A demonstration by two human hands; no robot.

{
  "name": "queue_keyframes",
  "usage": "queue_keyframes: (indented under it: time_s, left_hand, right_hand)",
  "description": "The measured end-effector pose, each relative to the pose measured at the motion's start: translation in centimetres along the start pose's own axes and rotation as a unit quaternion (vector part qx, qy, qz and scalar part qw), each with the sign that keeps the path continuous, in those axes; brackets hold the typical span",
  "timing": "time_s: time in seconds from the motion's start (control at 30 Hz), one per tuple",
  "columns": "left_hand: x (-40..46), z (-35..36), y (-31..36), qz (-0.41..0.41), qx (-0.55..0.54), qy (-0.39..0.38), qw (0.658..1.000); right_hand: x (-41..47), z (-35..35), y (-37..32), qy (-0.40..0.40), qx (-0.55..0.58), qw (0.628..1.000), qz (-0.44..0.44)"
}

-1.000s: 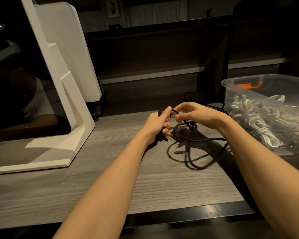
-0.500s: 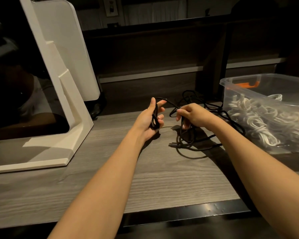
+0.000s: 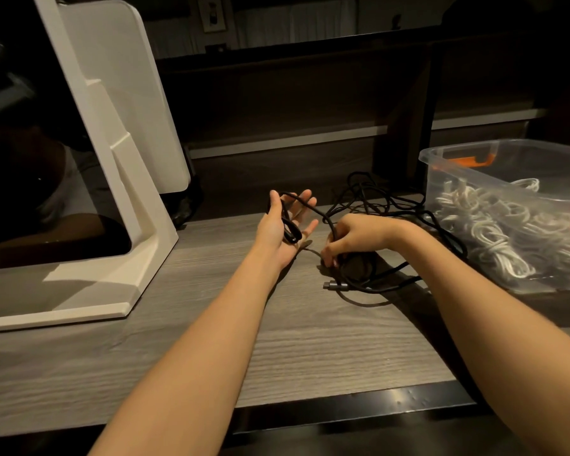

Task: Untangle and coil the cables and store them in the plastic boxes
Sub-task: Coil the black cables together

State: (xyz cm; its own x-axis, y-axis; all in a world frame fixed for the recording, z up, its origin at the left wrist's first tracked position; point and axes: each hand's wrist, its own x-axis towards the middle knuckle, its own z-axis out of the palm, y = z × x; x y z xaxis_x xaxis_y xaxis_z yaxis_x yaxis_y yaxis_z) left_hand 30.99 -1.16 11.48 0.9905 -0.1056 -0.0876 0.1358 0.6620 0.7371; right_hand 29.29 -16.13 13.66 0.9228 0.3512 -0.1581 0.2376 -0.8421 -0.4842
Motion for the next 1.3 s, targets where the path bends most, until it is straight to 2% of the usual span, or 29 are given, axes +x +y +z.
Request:
queue_keyframes:
  time_s: [0.17,0.27,0.37,0.43,0.5,0.57,0.63,0.73,0.8,0.9,0.97,1.07,1.17,1.23,1.3]
  left_hand:
    - [0.1,0.1,0.4,0.013,-0.034,0.023,0.999]
    - [0.2,0.3,0.2,0.023,0.006,0.044,0.999]
    - [0.6,0.5,0.1,0.050,0.054,0.096,0.993]
    - [1.0,-0.1,0.5,0.077,0.109,0.125,0.983]
    - [1.3,-0.8,0.7,0.097,0.194,0.130,0.967]
    - [1.4,-1.6,0.5,0.125,0.344,0.128,0.922]
    - [1.3,-1.8,0.5,0.144,0.422,0.112,0.888]
    - [0.6,-1.2,0.7,0.081,0.412,0.047,0.906]
    - [0.0,-0.4,0.5,0.037,0.422,-0.009,0.906]
    - [-0.6,0.3,0.0,0.023,0.479,-0.059,0.875]
    - [-0.7,0.3,-0.1,0.021,0.489,-0.067,0.869]
    - [-0.6,0.3,-0.1,0.005,0.460,-0.082,0.884]
    - [-1.0,0.5,-0.1,-0.061,0.401,-0.130,0.905]
    - [-1.1,0.5,-0.2,-0.081,0.374,-0.171,0.908]
    - [-1.1,0.4,-0.2,-0.086,0.366,-0.178,0.910]
  right_hand:
    - [-0.5,-0.2,0.0,-0.022,0.060,0.998,-0.019]
    - [-0.4,-0.5,0.2,-0.026,0.085,0.996,-0.001]
    - [-0.9,-1.0,0.2,-0.090,0.089,0.992,0.011]
    - [-1.0,-1.1,0.2,-0.108,0.027,0.994,0.012]
    - [-0.8,-1.0,0.4,-0.091,0.002,0.996,0.000]
    - [-0.6,-0.9,0.7,-0.058,0.026,0.998,-0.030]
    - [-0.4,-0.9,1.0,0.008,0.061,0.994,-0.087]
    - [-0.4,-1.0,1.1,0.132,0.114,0.969,-0.176]
    - [-0.3,-1.0,1.1,0.166,0.119,0.958,-0.203]
    - [0.0,-0.7,1.2,0.181,0.105,0.956,-0.205]
    - [0.2,-0.5,1.1,0.182,0.106,0.956,-0.204]
    - [0.3,-0.5,1.0,0.187,0.145,0.951,-0.197]
    - [0.3,-0.7,1.4,0.196,0.197,0.943,-0.183]
    - [0.3,-0.7,1.7,0.194,0.204,0.943,-0.177]
    - [0.3,-0.8,1.8,0.190,0.194,0.949,-0.162]
